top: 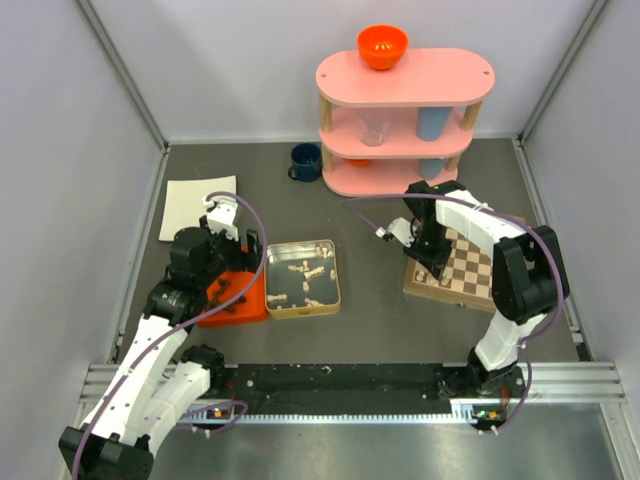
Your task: Set up the chess pieces on the board
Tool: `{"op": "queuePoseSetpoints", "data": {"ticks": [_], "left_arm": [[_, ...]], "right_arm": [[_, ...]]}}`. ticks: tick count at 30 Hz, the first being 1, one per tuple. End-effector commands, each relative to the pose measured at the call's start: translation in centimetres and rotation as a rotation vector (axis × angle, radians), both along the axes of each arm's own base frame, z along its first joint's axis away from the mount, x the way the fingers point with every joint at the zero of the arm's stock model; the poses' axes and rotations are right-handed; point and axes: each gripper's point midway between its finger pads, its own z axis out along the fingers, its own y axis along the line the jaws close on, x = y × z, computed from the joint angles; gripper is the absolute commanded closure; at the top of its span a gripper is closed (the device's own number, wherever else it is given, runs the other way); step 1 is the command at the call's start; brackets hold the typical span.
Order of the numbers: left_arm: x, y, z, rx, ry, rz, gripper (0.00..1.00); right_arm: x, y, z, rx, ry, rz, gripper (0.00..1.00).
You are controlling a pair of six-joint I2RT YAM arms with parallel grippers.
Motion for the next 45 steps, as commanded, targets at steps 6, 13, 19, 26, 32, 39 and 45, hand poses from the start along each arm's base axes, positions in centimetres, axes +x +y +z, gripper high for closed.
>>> {"op": "queuePoseSetpoints", "data": {"ticks": [6,13,19,26,32,39,45], "left_arm": [[0.4,0.2,0.9,0.004,-0.048,0.005,0.18],[0.4,0.1,0.9,0.003,-0.046,0.002,0.18],[0.4,0.1,0.8,0.005,-0.043,0.003,0.18],[0.4,0.1,0.9,0.004,-0.046,0.003,0.18],[0.4,0.1,0.9,0.003,-0.048,0.003,0.18],[0.4,0.1,1.0,0.002,-0.049,0.0,0.18],[0.4,0.1,0.9,0.002,-0.047,0.0,0.18]], "right_arm": [[0.8,0.7,-0.4,0.002,-0.024,0.003,0.92],[0.9,0.8,-0.5,0.004,-0.025,-0.001,0.88],[1.1,0.9,-0.5,0.005,-0.029,-0.007,0.89],[1.5,0.9,-0.2,0.0,-0.05,-0.02,0.9],[1.7,0.5,0.0,-0.021,-0.065,-0.032,0.91],[1.7,0.6,0.2,-0.019,-0.073,-0.035,0.92],[1.9,0.7,0.2,-0.016,-0.075,-0.04,0.91]]}}
